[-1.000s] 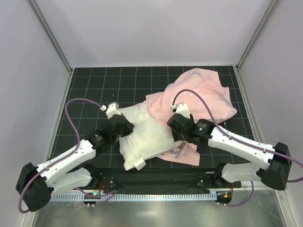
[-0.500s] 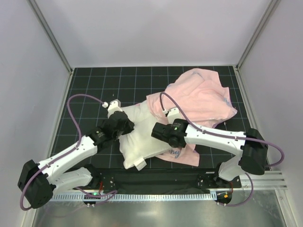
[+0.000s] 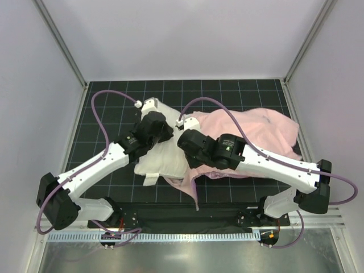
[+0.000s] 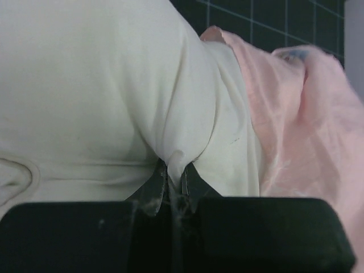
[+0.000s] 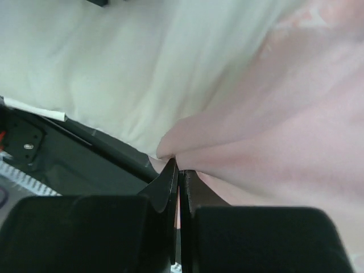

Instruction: Put the pillow into the pillowcase

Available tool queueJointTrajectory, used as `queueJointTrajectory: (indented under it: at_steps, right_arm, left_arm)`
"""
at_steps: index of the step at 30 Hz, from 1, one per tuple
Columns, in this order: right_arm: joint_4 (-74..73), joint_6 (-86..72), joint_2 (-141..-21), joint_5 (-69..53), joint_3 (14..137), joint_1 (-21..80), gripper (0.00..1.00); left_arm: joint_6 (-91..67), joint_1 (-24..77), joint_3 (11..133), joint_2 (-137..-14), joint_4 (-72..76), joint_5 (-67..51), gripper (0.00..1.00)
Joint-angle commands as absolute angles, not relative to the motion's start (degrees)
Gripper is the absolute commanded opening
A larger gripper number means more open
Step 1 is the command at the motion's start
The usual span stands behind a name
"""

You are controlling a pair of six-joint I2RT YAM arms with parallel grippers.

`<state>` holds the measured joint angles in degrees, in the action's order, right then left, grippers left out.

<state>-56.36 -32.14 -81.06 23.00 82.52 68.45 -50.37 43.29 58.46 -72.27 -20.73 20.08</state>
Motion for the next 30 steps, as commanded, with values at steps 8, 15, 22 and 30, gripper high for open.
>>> queueJointTrajectory:
  at_steps: [8, 15, 22, 30]
  right_arm:
    - [-35.5, -32.9, -69.5, 9.6, 70.1, 62.0, 0.04]
    - [-35.9, -33.7, -64.1, 11.5, 64.1, 61.8, 0.16]
    - [-38.5, -33.4, -62.2, 14.6, 63.8, 61.7, 0.55]
    - [-43.5, -30.8, -61.2, 20.1, 68.1, 58.0, 0.69]
  left_arm:
    - [-54.7, 50.0, 53.8, -72.6, -11.3, 14.5, 0.00]
    - [-56.1, 51.4, 46.4, -70.7, -9.1, 15.2, 0.00]
    - [-54.0, 51.5, 45.1, -67.6, -11.4, 18.2, 0.02]
    - [-52.9, 51.5, 42.5, -62.8, -14.2, 19.4, 0.03]
